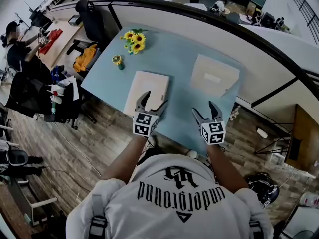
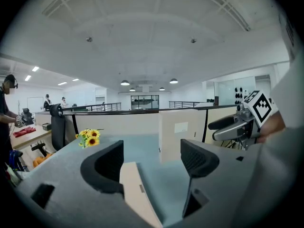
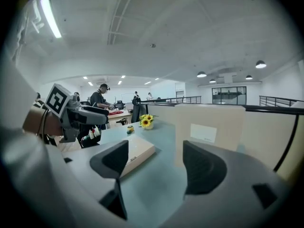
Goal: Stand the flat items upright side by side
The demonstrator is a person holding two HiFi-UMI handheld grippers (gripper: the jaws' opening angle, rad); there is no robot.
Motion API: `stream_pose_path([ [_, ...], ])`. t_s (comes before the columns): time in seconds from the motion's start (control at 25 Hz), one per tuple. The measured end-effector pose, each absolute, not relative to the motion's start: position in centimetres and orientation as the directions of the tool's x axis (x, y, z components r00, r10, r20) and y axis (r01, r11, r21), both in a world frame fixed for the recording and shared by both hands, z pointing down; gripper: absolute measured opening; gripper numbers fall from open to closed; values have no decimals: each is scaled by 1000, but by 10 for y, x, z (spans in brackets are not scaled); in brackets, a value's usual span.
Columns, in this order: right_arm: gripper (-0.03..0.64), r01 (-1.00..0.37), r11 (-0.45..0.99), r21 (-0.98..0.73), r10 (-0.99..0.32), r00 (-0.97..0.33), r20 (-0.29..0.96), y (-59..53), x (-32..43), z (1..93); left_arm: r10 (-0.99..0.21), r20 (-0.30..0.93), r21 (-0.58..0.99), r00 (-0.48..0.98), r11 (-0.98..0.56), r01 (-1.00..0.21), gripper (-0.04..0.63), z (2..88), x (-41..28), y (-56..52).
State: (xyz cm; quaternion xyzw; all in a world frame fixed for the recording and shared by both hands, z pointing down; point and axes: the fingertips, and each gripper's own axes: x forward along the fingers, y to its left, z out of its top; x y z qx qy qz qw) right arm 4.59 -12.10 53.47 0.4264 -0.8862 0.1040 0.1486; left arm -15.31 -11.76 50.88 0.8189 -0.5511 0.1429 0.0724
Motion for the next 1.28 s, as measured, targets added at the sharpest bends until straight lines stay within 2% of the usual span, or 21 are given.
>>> stream_pose_path([
  [0.4,357,-837,543,-64,-773,-528,351,-138,-78,530,-817,333,0,471,-499,-867,385,513,-270,-146],
  [0.72,357,-852,520,-59,-770,-498,399,-147,-158,533,-757,353,30,550,-578,-815,385,523,-336,-158],
  [1.28,357,-833,539,-126,-678,-518,522,-177,-209,590,-703,462,186,540,-519,-834,385,584,-395,-182],
])
